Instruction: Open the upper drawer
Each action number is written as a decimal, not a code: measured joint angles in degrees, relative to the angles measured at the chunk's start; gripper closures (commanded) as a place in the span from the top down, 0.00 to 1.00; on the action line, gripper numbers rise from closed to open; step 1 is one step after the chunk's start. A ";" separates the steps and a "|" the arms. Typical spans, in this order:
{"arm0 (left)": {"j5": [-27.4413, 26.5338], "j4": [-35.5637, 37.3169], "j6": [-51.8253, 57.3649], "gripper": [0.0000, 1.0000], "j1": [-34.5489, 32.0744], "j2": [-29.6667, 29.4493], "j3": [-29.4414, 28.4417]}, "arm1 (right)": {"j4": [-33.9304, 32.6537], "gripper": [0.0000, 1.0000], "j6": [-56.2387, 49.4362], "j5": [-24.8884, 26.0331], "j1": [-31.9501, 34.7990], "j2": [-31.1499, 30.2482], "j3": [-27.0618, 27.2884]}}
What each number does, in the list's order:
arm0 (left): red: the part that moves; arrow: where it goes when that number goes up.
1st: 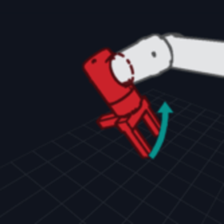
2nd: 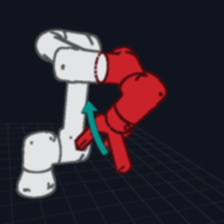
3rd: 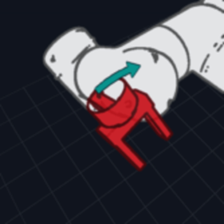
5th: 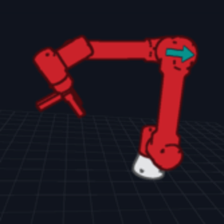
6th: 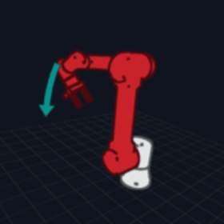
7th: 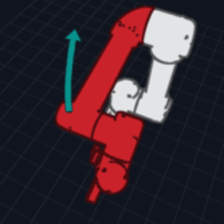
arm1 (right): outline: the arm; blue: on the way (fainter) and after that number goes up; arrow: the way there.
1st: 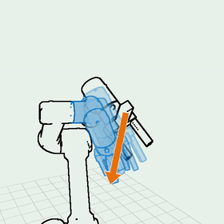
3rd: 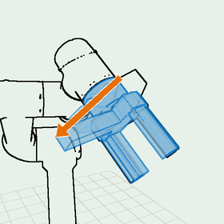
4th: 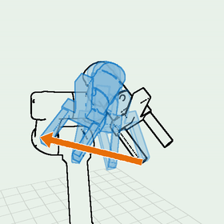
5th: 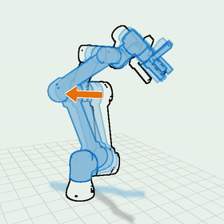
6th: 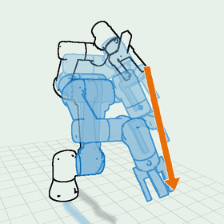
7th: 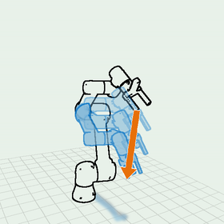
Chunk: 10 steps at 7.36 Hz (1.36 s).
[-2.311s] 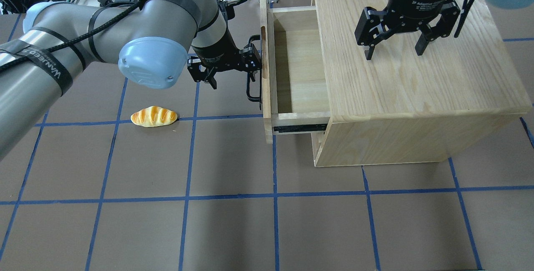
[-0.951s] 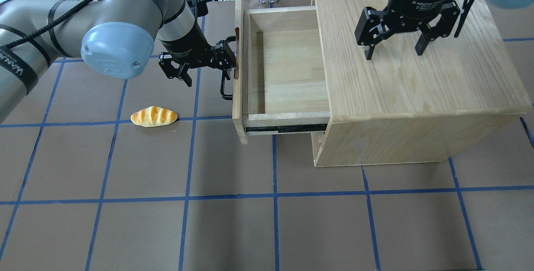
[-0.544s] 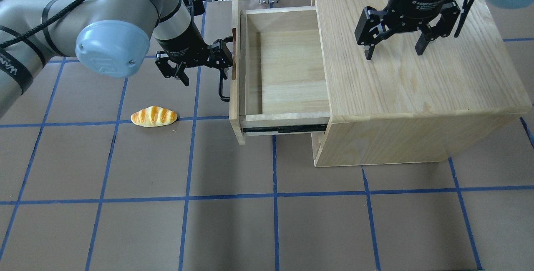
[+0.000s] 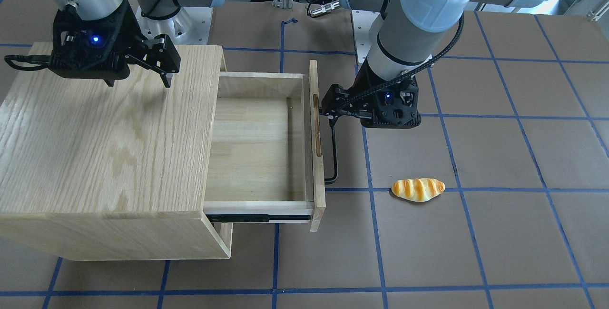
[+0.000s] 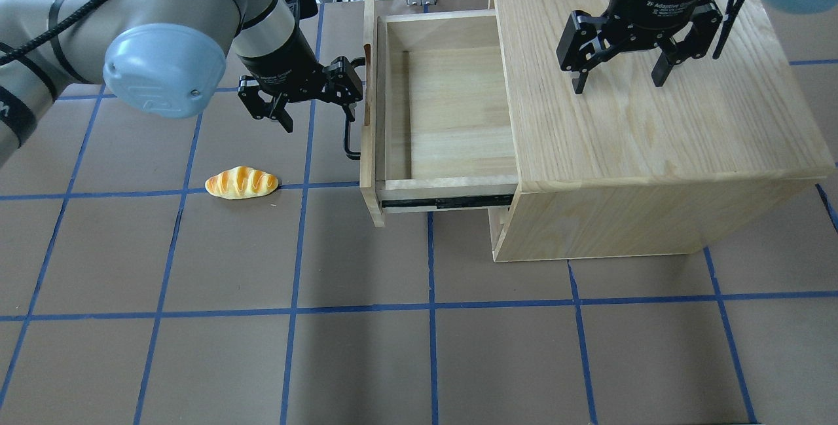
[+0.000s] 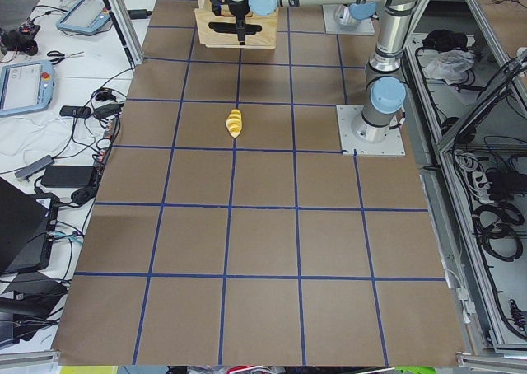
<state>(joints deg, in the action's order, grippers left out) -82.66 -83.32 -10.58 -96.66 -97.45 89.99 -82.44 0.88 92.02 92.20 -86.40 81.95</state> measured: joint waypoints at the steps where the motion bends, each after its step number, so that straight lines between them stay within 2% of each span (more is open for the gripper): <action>1: -0.05 -2.60 0.02 1.00 0.03 1.57 -0.76 | 0.00 1.00 0.00 0.00 0.00 0.00 -0.02; 4: -5.34 -9.33 4.61 1.00 1.48 6.89 -1.73 | 0.00 1.00 0.00 0.00 0.00 0.00 0.00; 6: -7.64 -11.56 10.62 1.00 5.99 9.60 -1.78 | 0.00 1.00 -0.02 0.00 0.00 0.00 0.04; 8: -8.16 -7.67 13.02 1.00 9.88 9.45 -1.68 | 0.00 1.00 -0.03 0.00 0.00 0.00 0.03; 10: -7.89 -5.84 12.86 1.00 10.30 9.11 -1.31 | 0.00 1.00 -0.01 0.00 0.00 0.00 0.01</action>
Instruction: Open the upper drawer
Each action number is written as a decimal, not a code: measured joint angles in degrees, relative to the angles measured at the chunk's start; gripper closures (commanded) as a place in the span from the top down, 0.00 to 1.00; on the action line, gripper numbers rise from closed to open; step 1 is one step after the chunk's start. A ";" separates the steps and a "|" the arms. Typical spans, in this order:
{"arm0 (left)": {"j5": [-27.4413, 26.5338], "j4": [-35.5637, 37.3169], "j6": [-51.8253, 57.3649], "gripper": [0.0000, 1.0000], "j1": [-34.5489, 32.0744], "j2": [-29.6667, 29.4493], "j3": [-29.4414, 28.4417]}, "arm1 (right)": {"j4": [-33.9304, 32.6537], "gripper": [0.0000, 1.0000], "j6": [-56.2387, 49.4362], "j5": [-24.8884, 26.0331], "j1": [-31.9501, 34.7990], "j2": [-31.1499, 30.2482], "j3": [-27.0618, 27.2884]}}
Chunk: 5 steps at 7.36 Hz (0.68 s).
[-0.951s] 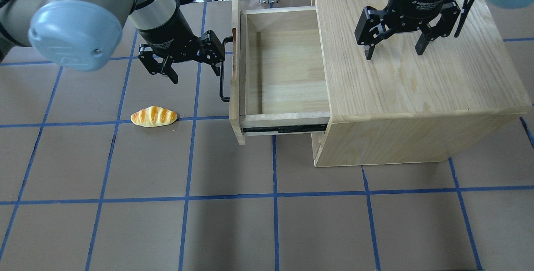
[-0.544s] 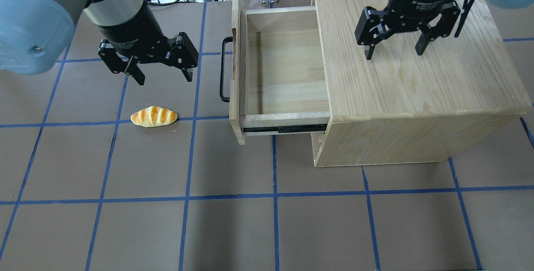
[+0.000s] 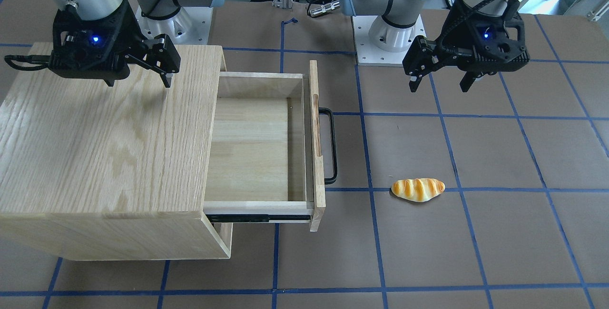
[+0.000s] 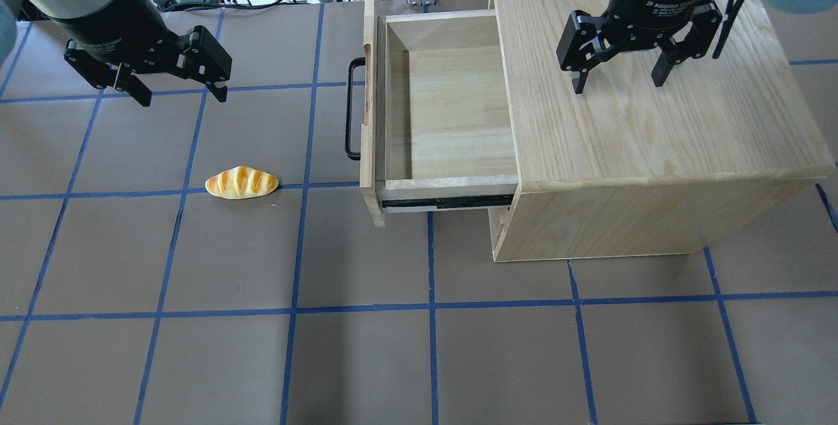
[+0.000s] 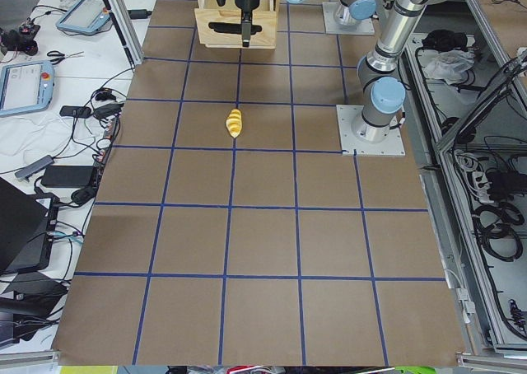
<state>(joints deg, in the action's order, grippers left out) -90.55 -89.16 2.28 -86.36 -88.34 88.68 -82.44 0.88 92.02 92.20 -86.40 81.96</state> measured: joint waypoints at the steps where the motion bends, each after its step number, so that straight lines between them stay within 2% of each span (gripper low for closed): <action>1: 0.12 0.20 -0.12 1.00 -0.26 -0.09 0.05 | 0.00 1.00 0.00 0.00 0.00 0.00 0.00; 5: 1.75 0.35 -0.20 1.00 -0.55 -0.19 0.15 | 0.00 1.00 -0.02 0.00 0.00 0.00 -0.02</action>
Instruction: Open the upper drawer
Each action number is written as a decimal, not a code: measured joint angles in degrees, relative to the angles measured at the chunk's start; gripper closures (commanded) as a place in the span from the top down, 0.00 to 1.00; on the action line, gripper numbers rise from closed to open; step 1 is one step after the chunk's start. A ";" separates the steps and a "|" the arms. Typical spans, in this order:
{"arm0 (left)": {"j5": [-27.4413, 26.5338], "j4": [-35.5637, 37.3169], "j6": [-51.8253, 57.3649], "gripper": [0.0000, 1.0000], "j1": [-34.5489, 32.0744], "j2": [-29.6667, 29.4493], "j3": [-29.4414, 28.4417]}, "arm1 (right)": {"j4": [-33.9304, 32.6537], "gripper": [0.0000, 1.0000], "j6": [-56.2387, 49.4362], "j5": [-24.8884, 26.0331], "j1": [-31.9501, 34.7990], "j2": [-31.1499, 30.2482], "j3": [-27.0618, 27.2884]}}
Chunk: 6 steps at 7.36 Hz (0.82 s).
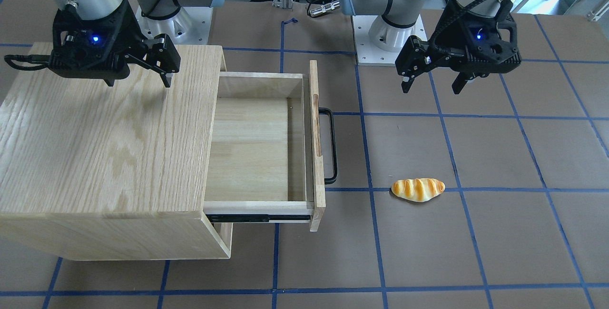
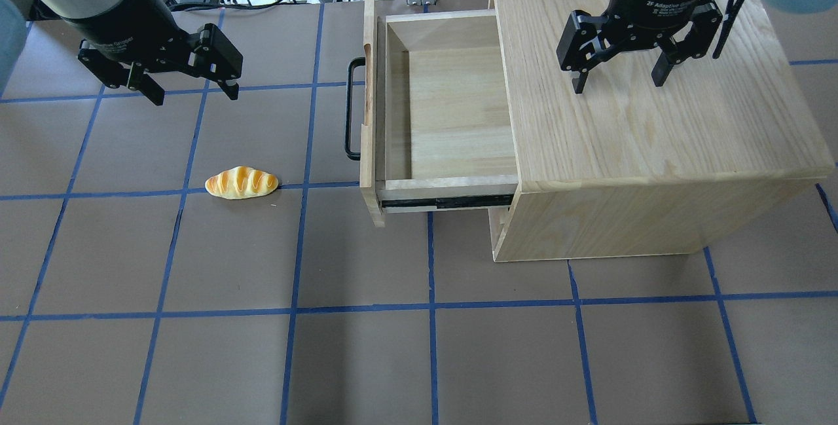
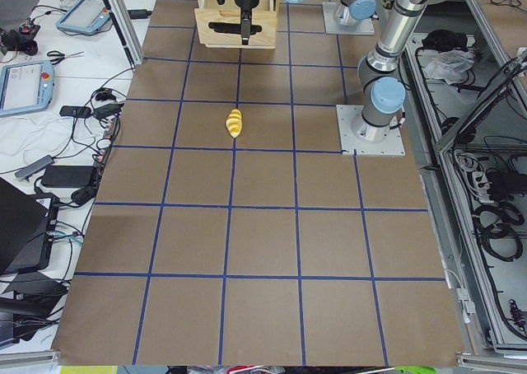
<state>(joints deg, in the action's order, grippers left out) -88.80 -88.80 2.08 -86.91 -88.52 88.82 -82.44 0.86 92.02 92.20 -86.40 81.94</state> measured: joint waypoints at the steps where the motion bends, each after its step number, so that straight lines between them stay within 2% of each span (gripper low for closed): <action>1: 0.06 0.15 0.19 1.00 -0.01 0.22 0.27 | 0.00 1.00 0.02 0.00 0.00 0.00 0.01; 6: 0.14 0.56 0.62 1.00 -0.01 1.37 2.23 | 0.00 1.00 0.00 0.00 0.00 0.00 0.03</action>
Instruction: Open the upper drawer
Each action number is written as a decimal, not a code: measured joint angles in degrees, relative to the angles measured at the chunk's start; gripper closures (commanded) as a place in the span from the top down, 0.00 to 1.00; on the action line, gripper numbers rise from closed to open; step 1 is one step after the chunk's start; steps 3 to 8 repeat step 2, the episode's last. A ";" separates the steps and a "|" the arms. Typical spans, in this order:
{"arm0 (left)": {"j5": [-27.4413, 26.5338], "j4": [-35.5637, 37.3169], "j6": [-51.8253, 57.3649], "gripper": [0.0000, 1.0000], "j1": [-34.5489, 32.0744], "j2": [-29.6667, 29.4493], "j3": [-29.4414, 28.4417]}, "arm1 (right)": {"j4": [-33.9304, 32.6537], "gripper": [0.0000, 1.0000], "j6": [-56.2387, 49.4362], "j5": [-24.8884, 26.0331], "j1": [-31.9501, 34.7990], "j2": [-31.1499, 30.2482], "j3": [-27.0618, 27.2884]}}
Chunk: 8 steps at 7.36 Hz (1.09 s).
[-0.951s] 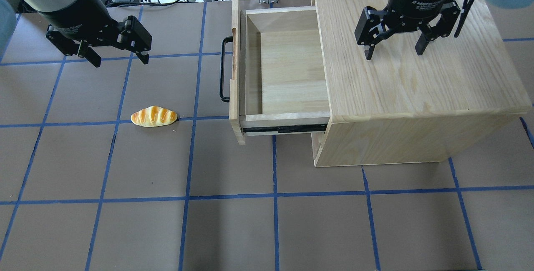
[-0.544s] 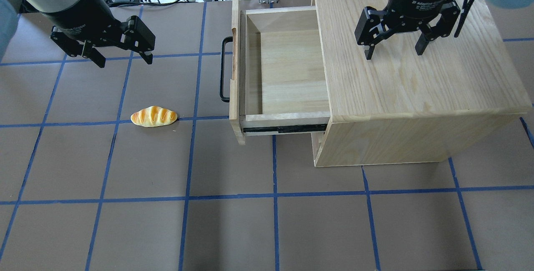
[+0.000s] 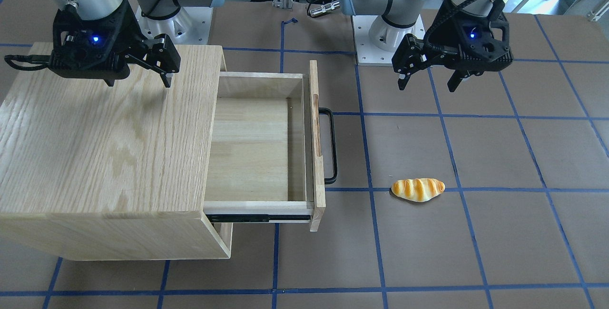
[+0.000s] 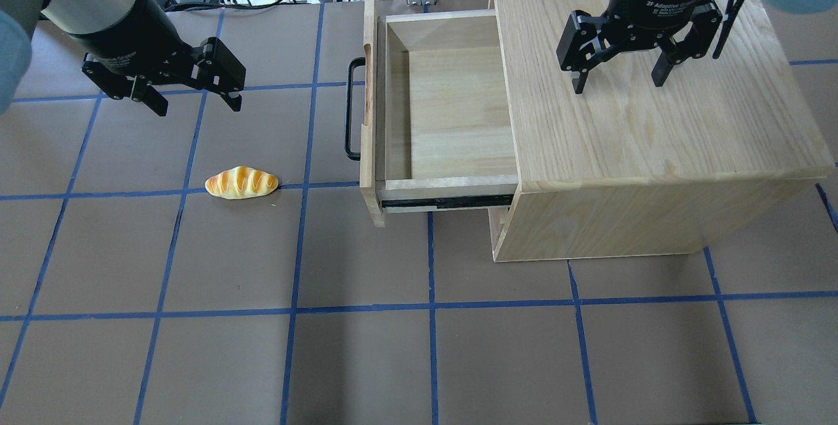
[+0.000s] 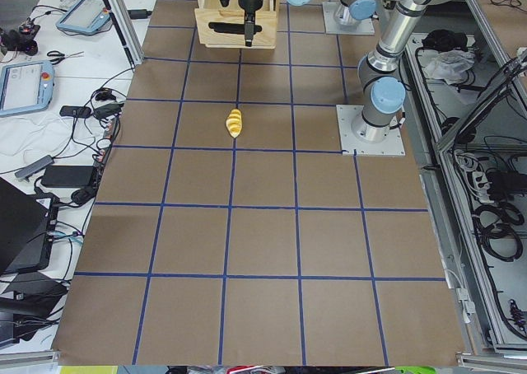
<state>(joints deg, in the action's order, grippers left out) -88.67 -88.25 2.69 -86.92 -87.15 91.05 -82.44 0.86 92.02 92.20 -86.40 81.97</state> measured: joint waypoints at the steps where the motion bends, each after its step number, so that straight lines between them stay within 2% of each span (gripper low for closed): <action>1: -0.20 0.00 0.03 1.00 -0.02 0.19 -0.09 | 0.00 1.00 -0.01 0.00 0.00 0.00 -0.02; 8: -0.33 0.00 0.08 1.00 -0.04 0.48 -0.29 | 0.00 1.00 -0.02 0.00 0.00 0.00 -0.03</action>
